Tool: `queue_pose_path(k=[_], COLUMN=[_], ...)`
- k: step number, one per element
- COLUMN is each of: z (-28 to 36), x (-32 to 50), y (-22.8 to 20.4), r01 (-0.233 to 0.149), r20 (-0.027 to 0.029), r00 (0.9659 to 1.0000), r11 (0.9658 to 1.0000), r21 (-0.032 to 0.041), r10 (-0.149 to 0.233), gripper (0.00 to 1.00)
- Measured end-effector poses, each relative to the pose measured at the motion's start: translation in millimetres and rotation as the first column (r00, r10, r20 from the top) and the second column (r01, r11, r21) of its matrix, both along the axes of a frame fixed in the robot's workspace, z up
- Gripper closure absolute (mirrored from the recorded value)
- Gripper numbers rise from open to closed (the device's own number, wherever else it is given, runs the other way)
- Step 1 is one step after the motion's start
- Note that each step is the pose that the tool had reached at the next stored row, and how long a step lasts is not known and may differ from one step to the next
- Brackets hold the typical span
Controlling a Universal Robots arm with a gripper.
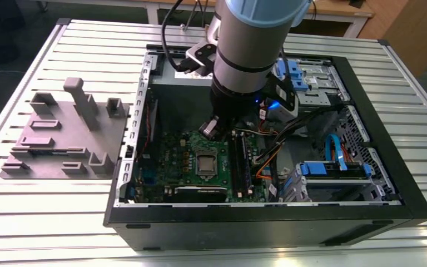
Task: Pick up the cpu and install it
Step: 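Close the cpu cover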
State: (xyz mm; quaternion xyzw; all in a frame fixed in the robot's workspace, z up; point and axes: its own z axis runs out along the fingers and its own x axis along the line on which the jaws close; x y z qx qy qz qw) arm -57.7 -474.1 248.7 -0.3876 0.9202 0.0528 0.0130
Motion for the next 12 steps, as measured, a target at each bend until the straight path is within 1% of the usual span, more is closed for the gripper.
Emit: queue_pose_path(k=[7,12], z=[0.0,0.0], x=[-3.6,-4.3], y=[0.0,-0.6], r01=[0.0,0.0], r20=[0.0002,0.0002], r00=[1.0,1.0], r11=[1.0,1.0], r21=[0.0,-0.0001], r10=[0.0,0.0], gripper=[0.9,0.9])
